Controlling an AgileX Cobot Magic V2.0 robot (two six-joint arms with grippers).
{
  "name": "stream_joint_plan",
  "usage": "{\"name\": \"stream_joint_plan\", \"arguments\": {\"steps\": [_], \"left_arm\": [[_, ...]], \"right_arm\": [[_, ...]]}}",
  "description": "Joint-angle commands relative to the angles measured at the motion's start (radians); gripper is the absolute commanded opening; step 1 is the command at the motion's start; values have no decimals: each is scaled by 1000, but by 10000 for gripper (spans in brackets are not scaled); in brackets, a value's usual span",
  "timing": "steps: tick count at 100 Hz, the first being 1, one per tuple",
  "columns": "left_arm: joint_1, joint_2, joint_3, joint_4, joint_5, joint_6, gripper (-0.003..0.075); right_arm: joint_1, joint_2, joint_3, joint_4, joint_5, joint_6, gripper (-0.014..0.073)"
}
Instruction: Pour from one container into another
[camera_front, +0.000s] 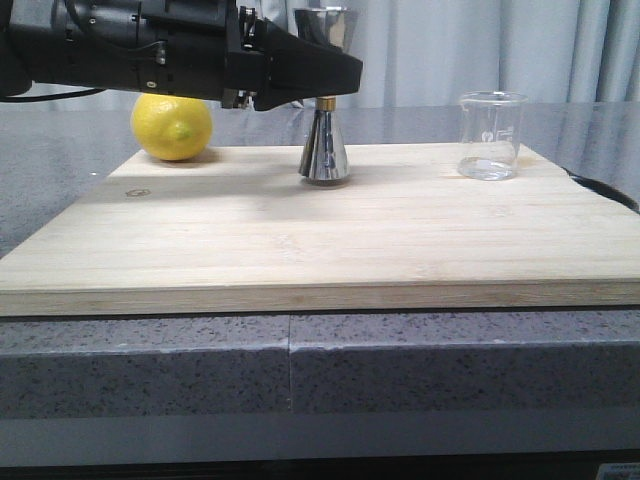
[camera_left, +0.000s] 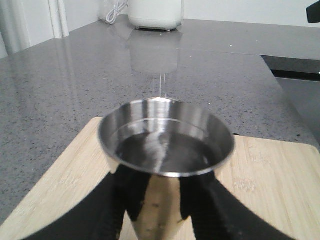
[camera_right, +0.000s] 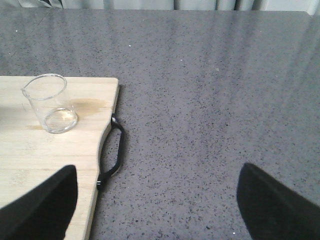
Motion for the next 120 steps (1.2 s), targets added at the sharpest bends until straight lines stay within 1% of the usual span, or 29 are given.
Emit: {"name": "stream_joint_plan", "arguments": {"steps": [1, 11, 41, 105, 117, 120], "left_arm": [[-6, -47, -29, -91, 49, -7, 260], [-6, -42, -29, -91, 44, -7, 260], [-6, 0, -29, -91, 114, -5, 260], [-6, 2, -29, -91, 114, -5, 260], [-6, 2, -29, -91, 108, -5, 278], [-4, 2, -29, -91, 108, -5, 298]], "right_arm": [[-1, -4, -27, -13, -67, -7, 587], [-1, -4, -27, -13, -67, -7, 587], [-1, -4, -27, -16, -65, -7, 587], [-1, -4, -27, -20, -65, -7, 587], [-1, -4, -27, -20, -65, -7, 587], [-1, -4, -27, -20, -65, -7, 587]]}}
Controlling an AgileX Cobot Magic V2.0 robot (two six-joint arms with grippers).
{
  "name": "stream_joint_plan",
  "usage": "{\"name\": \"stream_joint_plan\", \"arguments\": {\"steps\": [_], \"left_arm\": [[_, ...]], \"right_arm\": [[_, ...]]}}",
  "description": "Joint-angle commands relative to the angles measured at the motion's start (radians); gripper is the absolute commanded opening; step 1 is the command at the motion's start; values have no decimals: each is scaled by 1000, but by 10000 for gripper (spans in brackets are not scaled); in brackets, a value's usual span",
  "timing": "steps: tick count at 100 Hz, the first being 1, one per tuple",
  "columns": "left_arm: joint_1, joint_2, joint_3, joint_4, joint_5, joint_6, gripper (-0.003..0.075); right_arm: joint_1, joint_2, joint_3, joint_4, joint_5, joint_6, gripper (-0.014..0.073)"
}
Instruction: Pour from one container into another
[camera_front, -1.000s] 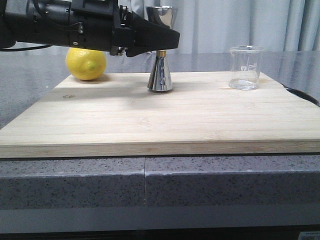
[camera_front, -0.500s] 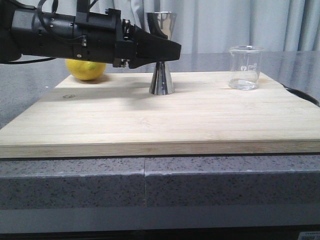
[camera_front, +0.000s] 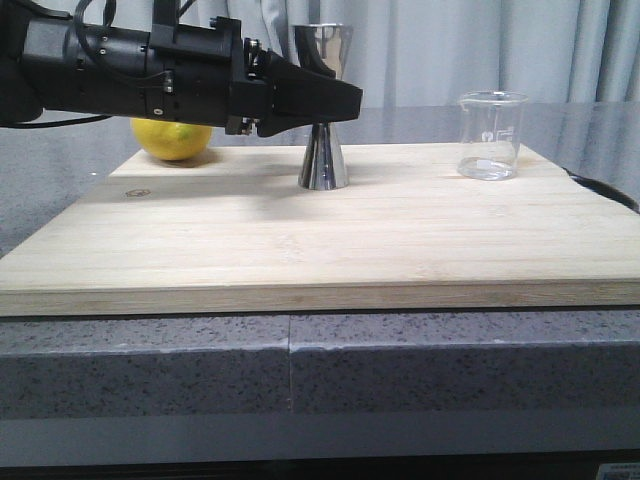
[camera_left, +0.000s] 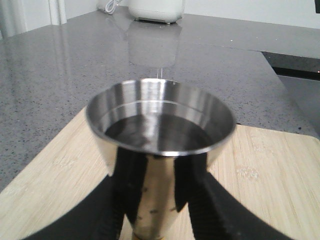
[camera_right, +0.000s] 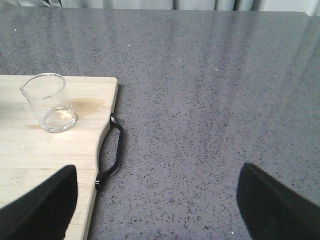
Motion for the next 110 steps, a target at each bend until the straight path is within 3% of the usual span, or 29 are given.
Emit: {"name": "stream_joint_plan", "arguments": {"steps": [1, 21, 52, 65, 88, 110], "left_arm": [[-4, -51, -27, -85, 88, -5, 309], [-4, -51, -27, -81, 78, -5, 505], [-4, -109, -27, 62, -63, -69, 513], [-4, -182, -27, 199, -204, -171, 513], [-4, -373, -27, 546, -335, -493, 512], [-4, -642, -27, 1029, -354, -1061, 512]], "right_arm": [[-1, -4, -27, -14, -65, -5, 587], [-1, -4, -27, -14, -65, -5, 587], [-1, -4, -27, -14, -67, -5, 587], [-1, -4, -27, -14, -67, -5, 587], [-1, -4, -27, -12, -50, -5, 587], [-1, -4, -27, 16, 10, -5, 587]]}}
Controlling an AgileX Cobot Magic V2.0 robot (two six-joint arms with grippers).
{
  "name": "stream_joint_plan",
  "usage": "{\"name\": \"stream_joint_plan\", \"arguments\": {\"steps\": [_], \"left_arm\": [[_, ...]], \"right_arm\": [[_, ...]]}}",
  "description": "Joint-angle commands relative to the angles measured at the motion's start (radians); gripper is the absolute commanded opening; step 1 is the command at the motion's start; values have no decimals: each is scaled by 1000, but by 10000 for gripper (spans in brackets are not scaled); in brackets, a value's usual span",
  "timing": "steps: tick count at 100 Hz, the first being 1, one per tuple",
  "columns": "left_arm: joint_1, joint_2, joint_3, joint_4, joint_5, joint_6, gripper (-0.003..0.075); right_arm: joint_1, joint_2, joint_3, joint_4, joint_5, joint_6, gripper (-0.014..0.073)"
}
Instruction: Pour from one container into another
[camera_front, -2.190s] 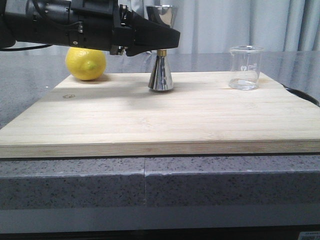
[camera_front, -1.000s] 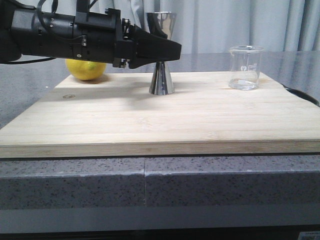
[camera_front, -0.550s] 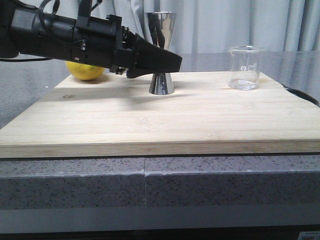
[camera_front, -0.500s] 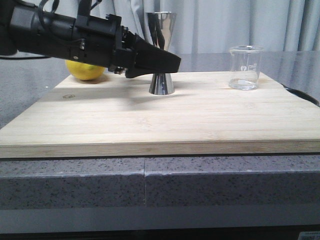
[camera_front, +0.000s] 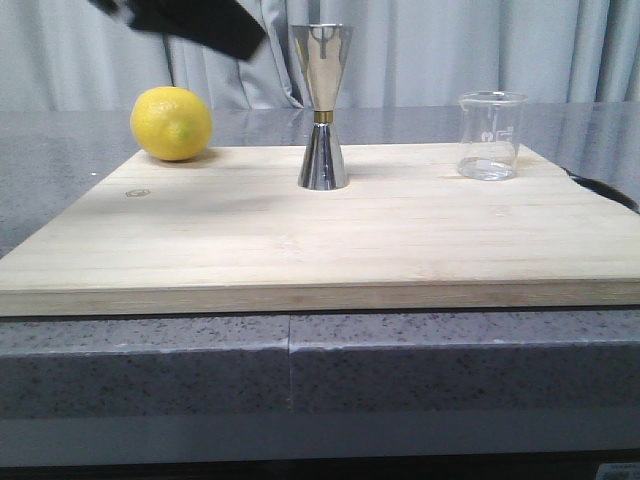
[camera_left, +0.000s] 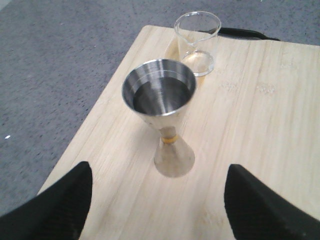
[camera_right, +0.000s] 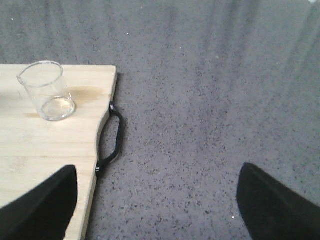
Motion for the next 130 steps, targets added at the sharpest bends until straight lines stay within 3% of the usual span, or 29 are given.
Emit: {"name": "stream_joint_plan", "arguments": {"steps": [1, 19, 28, 48, 58, 70, 96, 115, 122, 130], "left_arm": [[-4, -155, -27, 181, -1, -274, 512], [-4, -366, -27, 618, 49, -860, 512], [-4, -442, -27, 759, 157, -1045, 512], [-4, -562, -25, 803, 351, -1083, 512], [-4, -586, -23, 796, 405, -1090, 512], [-4, -604, 1, 809, 413, -1269, 512], [-4, -721, 281, 917, 113, -1532, 512], [-4, -751, 411, 925, -13, -1543, 511], [-4, -749, 422, 927, -18, -1543, 494], [-4, -749, 427, 927, -24, -1543, 426]], "right_arm": [[-1, -4, -27, 9, -32, -5, 587], [-1, -4, -72, 27, 123, -5, 587], [-1, -4, -125, 44, 257, -5, 587], [-1, -2, -235, 106, 490, -5, 587], [-1, -2, -265, 106, 516, -7, 587], [-1, -2, -273, 98, 491, -9, 587], [-1, -2, -273, 90, 437, -9, 587], [-1, -2, -273, 81, 438, -9, 583], [-1, -2, -273, 69, 447, -9, 518], [-1, -2, -273, 60, 456, -9, 334]]}}
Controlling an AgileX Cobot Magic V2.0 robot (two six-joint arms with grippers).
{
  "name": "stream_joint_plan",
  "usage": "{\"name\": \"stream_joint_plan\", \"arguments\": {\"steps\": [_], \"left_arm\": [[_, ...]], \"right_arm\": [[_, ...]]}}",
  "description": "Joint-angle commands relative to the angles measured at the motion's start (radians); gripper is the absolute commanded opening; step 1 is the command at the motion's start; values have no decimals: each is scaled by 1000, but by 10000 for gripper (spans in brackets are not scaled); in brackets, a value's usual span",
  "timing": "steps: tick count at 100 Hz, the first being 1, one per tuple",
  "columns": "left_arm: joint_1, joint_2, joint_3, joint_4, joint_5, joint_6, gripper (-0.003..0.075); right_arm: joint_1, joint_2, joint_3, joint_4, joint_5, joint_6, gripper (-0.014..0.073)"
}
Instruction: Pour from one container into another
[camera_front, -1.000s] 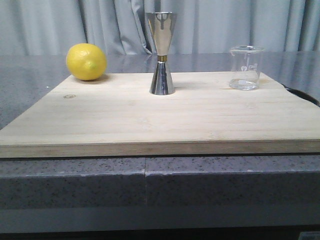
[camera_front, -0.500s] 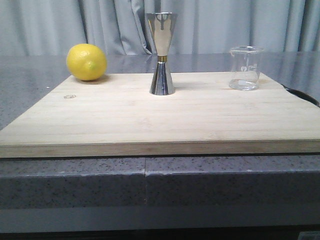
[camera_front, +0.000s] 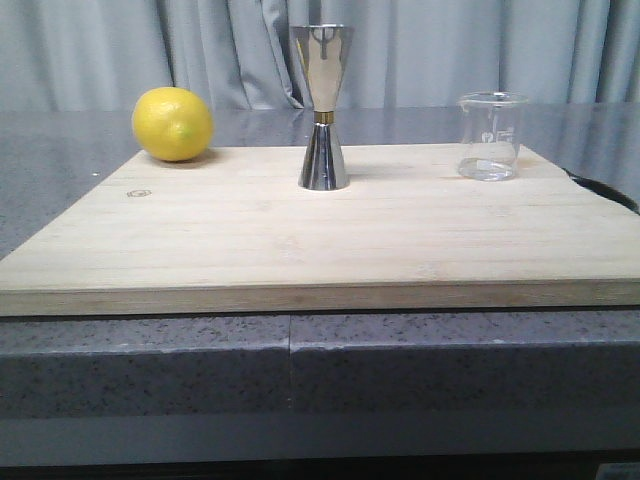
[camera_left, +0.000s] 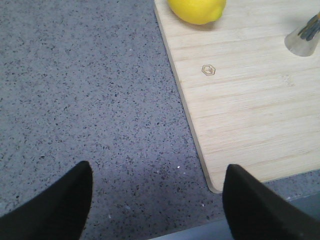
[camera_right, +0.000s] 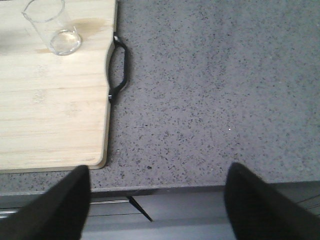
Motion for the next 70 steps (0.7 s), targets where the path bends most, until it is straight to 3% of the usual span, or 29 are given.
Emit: {"name": "stream_joint_plan", "arguments": {"steps": [1, 11, 22, 32, 70], "left_arm": [[-4, -4, -21, 3, -86, -12, 398], [-4, -4, -21, 3, -93, -12, 252], [-4, -4, -21, 3, -93, -12, 101], [-4, -4, -21, 5, -94, -12, -20], [-4, -4, -21, 7, -92, -12, -21]], "right_arm": [[-1, 2, -33, -25, -52, -9, 317], [-1, 2, -33, -25, -56, -9, 87], [-1, 2, -33, -25, -57, -9, -67], [-1, 2, -33, -25, -59, -9, -67], [-1, 2, -33, -28, -66, -9, -67]]}}
